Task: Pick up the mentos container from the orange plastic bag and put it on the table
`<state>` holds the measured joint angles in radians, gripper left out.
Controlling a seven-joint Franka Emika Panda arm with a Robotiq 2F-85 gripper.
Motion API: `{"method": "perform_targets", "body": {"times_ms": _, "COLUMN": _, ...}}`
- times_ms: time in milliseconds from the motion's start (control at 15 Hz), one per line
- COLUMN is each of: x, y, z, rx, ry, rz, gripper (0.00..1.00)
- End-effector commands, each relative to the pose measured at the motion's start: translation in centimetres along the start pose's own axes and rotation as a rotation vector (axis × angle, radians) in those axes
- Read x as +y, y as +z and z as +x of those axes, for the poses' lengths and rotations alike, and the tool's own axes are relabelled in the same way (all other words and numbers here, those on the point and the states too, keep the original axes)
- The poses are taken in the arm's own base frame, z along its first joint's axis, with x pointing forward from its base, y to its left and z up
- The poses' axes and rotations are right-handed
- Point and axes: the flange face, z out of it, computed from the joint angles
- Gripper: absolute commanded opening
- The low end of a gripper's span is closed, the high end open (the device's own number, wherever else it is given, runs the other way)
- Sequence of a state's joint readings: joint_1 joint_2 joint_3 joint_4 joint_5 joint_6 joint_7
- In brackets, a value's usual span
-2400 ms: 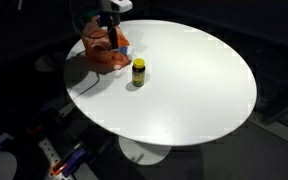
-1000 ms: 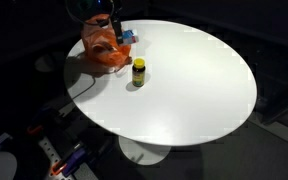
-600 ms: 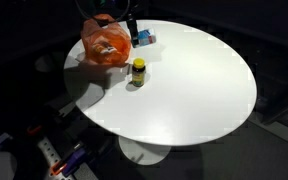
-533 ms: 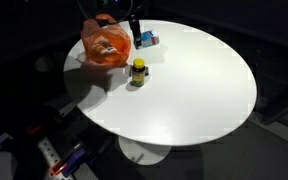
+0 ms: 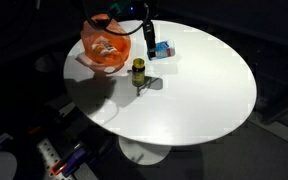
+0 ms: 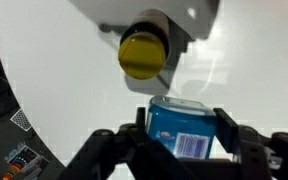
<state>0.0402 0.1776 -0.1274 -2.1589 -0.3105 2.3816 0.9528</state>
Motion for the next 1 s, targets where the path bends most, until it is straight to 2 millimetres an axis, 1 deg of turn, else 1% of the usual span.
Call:
{"method": "perform_targets", "body": {"times_ms": 0, "x": 2.3, "y": 0.3, "z": 0.6, "rx": 0.015, "ry": 0.045, "rz": -0.040, "gripper": 0.42}}
{"method": "perform_targets", "body": {"times_ms": 267, "x": 4.8, "y": 1.6, "z": 0.9, "rx": 0.014, "ry": 0.084, "rz": -0.085, "gripper": 0.42}}
{"method": "perform_targets", "body": {"times_ms": 400, "x": 5.9, "y": 2.4, "z": 0.5, "rx": -0.001, "ry": 0.096, "rz": -0.104, "gripper": 0.42}}
{"method": "perform_targets", "body": {"times_ms": 667, "x": 7.4, "y": 4.3, "z": -1.4, "rx": -0.057, "ry": 0.100, "rz": -0.128, "gripper": 0.42}}
{"method": "perform_targets", "body": {"times_ms": 933, "x": 8.1, "y": 5.6, "z": -2.9, "rx": -0.096, "ry": 0.095, "rz": -0.147, "gripper": 0.42}}
